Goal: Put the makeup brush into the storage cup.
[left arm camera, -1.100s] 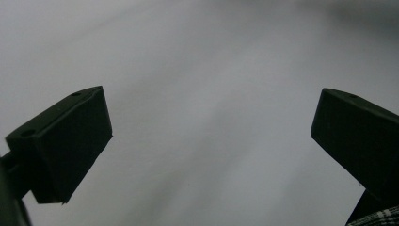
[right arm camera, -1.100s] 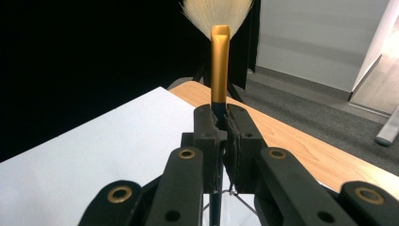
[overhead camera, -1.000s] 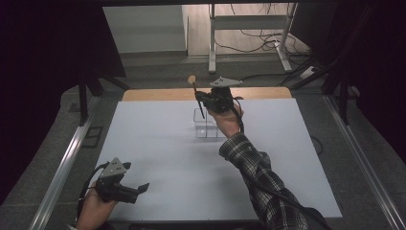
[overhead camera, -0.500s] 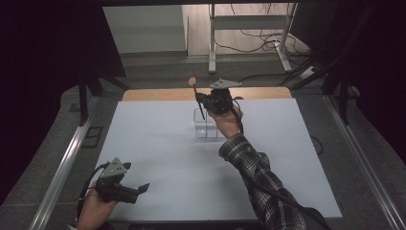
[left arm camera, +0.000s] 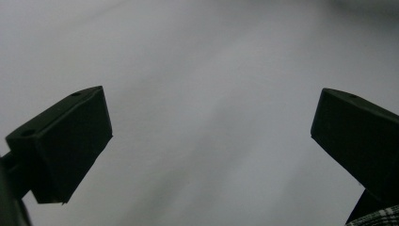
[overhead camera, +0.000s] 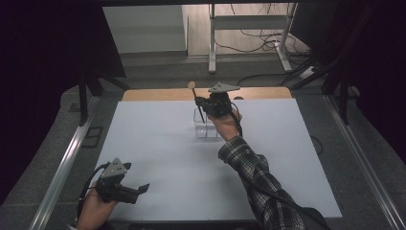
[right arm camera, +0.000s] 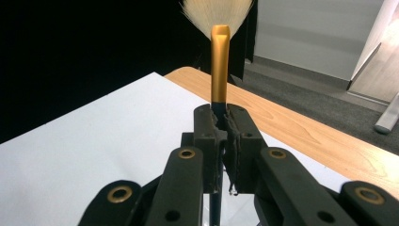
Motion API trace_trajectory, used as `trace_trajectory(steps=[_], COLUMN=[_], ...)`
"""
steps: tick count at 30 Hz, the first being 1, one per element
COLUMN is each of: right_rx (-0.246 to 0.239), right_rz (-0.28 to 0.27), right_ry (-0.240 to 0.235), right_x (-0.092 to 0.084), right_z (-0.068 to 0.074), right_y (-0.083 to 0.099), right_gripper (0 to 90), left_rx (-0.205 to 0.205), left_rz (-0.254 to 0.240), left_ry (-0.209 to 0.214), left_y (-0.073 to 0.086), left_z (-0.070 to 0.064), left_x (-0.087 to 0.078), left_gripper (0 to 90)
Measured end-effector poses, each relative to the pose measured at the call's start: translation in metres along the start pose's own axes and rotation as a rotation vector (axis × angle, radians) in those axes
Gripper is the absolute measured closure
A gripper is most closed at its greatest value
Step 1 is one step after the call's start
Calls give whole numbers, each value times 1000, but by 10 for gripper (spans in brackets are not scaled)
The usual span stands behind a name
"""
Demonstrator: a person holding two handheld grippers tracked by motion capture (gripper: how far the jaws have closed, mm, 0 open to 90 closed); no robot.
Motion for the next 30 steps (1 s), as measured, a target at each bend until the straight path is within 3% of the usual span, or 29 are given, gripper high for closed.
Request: trace_trajectory(steps=[30], right_rx=[11], right_rz=[39], right_ry=[-4], right_x=[8], right_z=[4], right_y=[28], right_gripper=[839], left_rx=[8], left_rz=[19], left_ry=[-1], left_y=[1], left_z=[-1], left_x=[2], left_gripper=[1])
Point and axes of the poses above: each handheld gripper's, and its own axes: x roughly forward along the jaws, y roughly out of its underside, z roughly to its left, the point moved 5 cm from there along x, roughly forward along the jaws, and after that the axes turned 8 degrees about -x, right-handed, at the moved point
